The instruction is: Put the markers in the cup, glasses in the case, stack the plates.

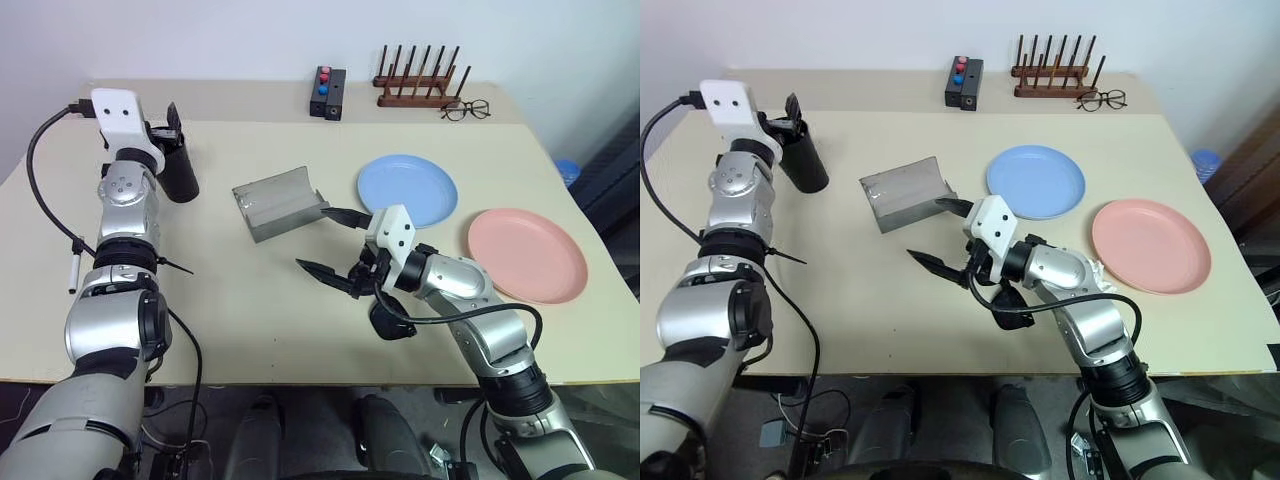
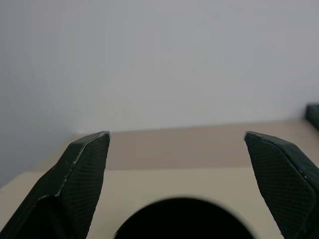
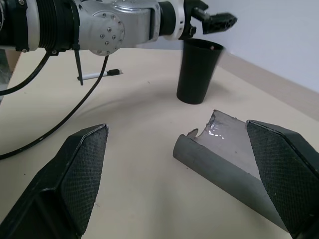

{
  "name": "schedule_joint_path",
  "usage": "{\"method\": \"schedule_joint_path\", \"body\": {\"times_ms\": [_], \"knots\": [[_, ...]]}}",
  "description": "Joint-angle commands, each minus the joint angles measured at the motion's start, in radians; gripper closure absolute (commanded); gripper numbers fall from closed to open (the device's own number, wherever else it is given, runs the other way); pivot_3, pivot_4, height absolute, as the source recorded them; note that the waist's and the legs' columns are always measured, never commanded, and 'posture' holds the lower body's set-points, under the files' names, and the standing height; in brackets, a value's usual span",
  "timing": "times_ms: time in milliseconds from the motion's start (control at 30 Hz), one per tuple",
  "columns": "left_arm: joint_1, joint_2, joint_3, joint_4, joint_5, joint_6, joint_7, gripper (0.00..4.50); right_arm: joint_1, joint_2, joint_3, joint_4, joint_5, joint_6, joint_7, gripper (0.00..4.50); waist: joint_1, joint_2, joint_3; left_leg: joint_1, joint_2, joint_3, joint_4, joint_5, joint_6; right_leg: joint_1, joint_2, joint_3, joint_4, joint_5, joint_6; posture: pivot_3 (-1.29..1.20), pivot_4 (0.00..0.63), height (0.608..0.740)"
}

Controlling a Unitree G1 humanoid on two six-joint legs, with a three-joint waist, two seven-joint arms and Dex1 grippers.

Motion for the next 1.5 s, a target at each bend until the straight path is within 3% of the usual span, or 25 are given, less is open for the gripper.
{"method": "schedule_joint_path", "body": {"times_ms": [33, 167, 267, 467, 767, 967, 1067, 1300, 1400, 1500], "knots": [[0.034, 0.101, 0.085, -0.131, -0.028, 0.128, 0.13, 0.03, -0.012, 0.008, -0.003, -0.024, -0.003, -0.024, -0.003, 0.0, -0.008, 0.0, 0.0, 0.0, 0.0, 0.0, 0.0, 0.0, 0.0, 0.0, 0.0, 0.0, 0.0, 0.0, 0.0, 0.0, 0.15, 0.74], [0.143, 0.183, 0.179, -0.32, -0.063, 0.477, 0.263, 0.03, -0.003, 0.003, -0.004, -0.022, -0.002, -0.024, 0.0, 0.0, -0.022, 0.0, 0.0, 0.001, 0.0, 0.0, -0.003, 0.0, 0.0, -0.001, 0.0, 0.0, 0.001, 0.0, 0.0, 0.0, 0.15, 0.74], [0.256, 0.22, 0.212, -0.505, -0.131, 0.841, 0.215, 0.03, -0.002, 0.006, 0.004, -0.012, 0.006, -0.024, 0.01, 0.0, -0.017, 0.0, 0.0, 0.001, 0.0, 0.0, -0.003, 0.0, 0.0, -0.001, 0.0, 0.0, 0.001, 0.0, 0.0, 0.0, 0.15, 0.74], [0.403, 0.249, 0.254, -0.724, -0.275, 1.345, 0.086, 0.03, -0.022, 0.012, 0.009, 0.029, 0.001, -0.046, 0.034, 0.0, 0.004, -0.003, -0.001, 0.001, 0.0, -0.001, 0.0, 0.001, -0.001, 0.001, 0.0, -0.001, 0.002, 0.0, 0.0, 0.0, 0.15, 0.74], [0.547, 0.217, 0.269, -0.852, -0.241, 1.536, 0.108, 0.03, -0.007, 0.006, 0.003, 0.034, -0.005, -0.066, 0.04, 0.0, -0.002, -0.003, -0.001, 0.002, 0.0, -0.001, -0.001, 0.001, -0.001, 0.0, 0.0, 0.0, 0.002, 0.0, -0.001, 0.0, 0.15, 0.74], [0.577, 0.198, 0.288, -0.871, -0.208, 1.543, 0.133, 0.03, 0.004, 0.003, 0.002, 0.025, -0.008, -0.061, 0.037, 0.0, -0.002, -0.003, -0.002, 0.002, 0.0, -0.001, -0.001, 0.001, -0.001, 0.0, 0.0, 0.0, 0.002, 0.0, -0.001, 0.0, 0.15, 0.74], [0.572, 0.19, 0.299, -0.854, -0.209, 1.525, 0.13, 0.9, 0.0, 0.001, -0.001, 0.024, -0.001, -0.06, 0.046, 0.0, -0.003, -0.003, -0.002, 0.002, 0.0, -0.001, -0.001, 0.001, -0.001, 0.0, 0.0, 0.0, 0.002, 0.0, -0.001, 0.0, 0.15, 0.74], [0.576, 0.165, 0.307, -0.855, -0.193, 1.483, 0.139, 4.47, -0.009, -0.005, -0.011, 0.025, 0.017, -0.062, 0.073, 0.0, -0.002, -0.003, -0.002, 0.002, 0.0, -0.001, -0.001, 0.001, -0.001, 0.0, 0.0, 0.0, 0.002, 0.0, -0.001, 0.0, 0.15, 0.74], [0.557, 0.152, 0.329, -0.852, -0.182, 1.417, 0.158, 4.47, -0.007, -0.009, -0.011, 0.031, 0.013, -0.066, 0.077, 0.0, -0.002, -0.003, -0.002, 0.002, 0.0, -0.001, -0.001, 0.001, -0.001, 0.0, 0.0, 0.0, 0.002, 0.0, -0.001, 0.0, 0.15, 0.74], [0.515, 0.148, 0.367, -0.862, -0.155, 1.18, 0.204, 4.47, -0.007, -0.01, -0.009, 0.033, 0.009, -0.068, 0.08, 0.0, 0.0, -0.003, -0.002, 0.002, 0.0, -0.001, -0.001, 0.001, -0.001, 0.0, 0.0, 0.0, 0.002, 0.0, -0.001, 0.0, 0.15, 0.74]]}}
